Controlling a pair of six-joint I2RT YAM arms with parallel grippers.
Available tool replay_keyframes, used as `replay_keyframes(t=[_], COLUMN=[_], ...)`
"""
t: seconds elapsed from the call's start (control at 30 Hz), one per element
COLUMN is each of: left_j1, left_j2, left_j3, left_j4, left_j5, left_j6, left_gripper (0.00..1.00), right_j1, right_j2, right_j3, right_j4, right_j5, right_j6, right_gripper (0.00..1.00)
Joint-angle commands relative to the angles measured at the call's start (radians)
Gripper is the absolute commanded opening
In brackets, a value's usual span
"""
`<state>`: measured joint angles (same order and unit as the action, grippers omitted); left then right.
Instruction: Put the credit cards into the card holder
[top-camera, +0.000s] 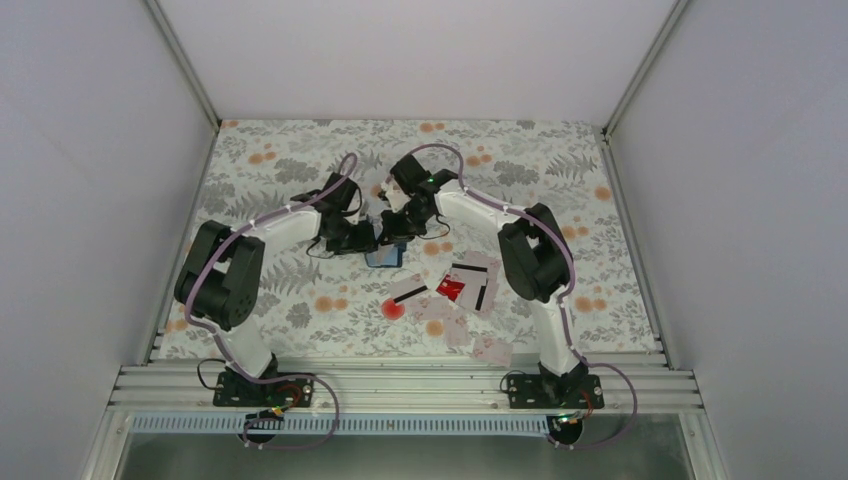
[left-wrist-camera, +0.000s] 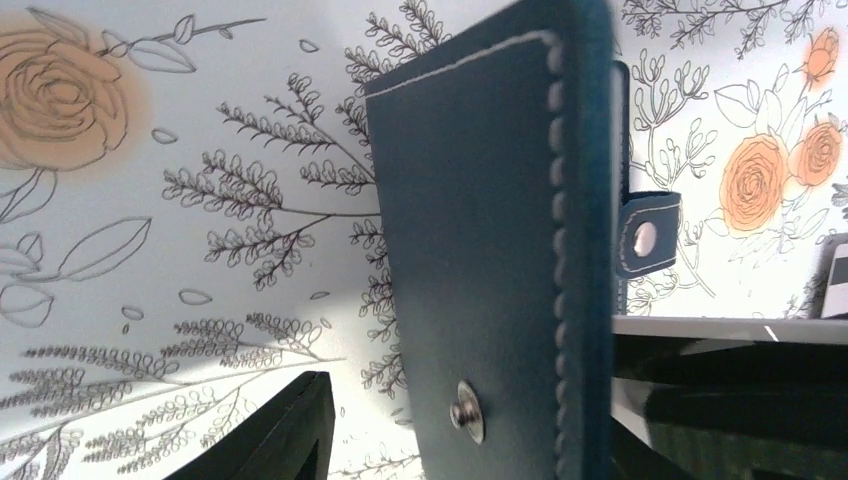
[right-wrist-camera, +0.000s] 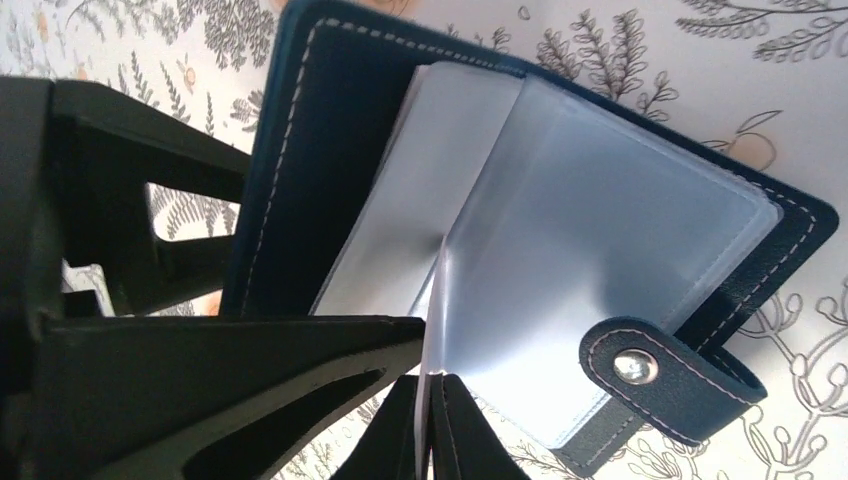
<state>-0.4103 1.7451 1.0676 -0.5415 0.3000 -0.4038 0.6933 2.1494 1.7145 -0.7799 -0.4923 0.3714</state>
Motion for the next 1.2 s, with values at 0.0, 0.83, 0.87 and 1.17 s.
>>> replay_keyframes(t=[0.0, 0.83, 0.87, 1.17], left_j1=[0.015, 0.037, 0.037, 0.039], left_j2=[-0.052, -0.373, -0.38, -0.358], left_j3=[0.026, 0.065, 0.057, -0.059], left_j4=[-0.034, -0.006, -0.009, 0.042], left_j5=[0.025, 0.335, 0.32, 0.291], left_j6=[0.029, 0.43, 0.423, 0.328], left_gripper=[0.54, 0.4, 0.4, 0.43], right_j1=[0.003, -0.065, -0.067, -0.066], right_j2=[-0.035, -0.06, -0.063, 0.006], right_j3=[-0.021, -0.08, -0.079, -0.016], right_j4=[0.061, 0.207, 0.21, 0.207], right_j5=[-0.09, -0.31, -0.308, -0.327], right_j6=[-0.088, -0.199, -0.201, -0.228], right_gripper=[0.04, 0.04, 0.04, 0.04])
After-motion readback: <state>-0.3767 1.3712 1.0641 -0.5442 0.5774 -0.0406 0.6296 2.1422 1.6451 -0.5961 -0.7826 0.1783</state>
